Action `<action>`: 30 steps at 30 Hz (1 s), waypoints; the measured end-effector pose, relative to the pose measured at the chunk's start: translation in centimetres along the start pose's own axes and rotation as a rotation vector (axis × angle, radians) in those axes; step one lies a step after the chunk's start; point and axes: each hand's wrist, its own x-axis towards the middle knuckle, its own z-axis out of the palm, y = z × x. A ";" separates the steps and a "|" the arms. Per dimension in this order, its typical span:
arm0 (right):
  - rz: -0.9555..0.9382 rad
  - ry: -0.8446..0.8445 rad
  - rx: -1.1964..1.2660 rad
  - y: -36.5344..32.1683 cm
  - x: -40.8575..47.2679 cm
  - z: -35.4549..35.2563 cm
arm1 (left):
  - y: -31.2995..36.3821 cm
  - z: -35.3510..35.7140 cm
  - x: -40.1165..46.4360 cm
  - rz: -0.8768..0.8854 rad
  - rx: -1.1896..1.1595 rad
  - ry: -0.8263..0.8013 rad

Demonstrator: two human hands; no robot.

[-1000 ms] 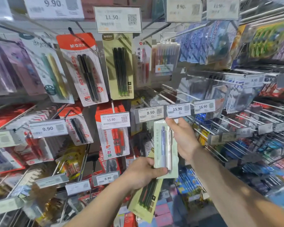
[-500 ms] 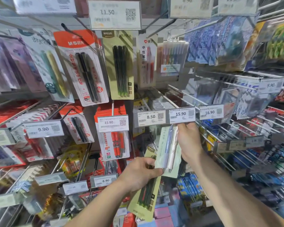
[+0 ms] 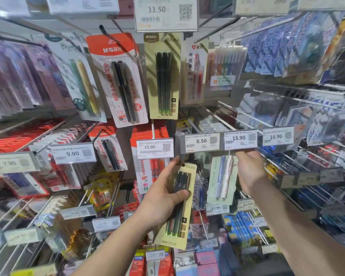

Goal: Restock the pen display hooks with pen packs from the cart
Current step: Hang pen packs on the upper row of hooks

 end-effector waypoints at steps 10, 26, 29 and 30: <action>-0.046 0.003 -0.066 -0.3 1.3 2.5 | 1.4 -1.1 -1.8 -0.013 -0.203 0.013; -0.218 -0.060 -0.264 3.9 -12.7 3.4 | 1.0 -2.7 -4.6 -0.041 -0.044 -0.141; -0.105 -0.223 -0.100 2.8 -14.8 3.7 | 2.3 -3.1 -5.3 -0.003 -0.056 -0.164; -0.089 -0.228 -0.061 2.1 -15.1 3.9 | 2.8 -3.3 -5.5 0.010 -0.073 -0.167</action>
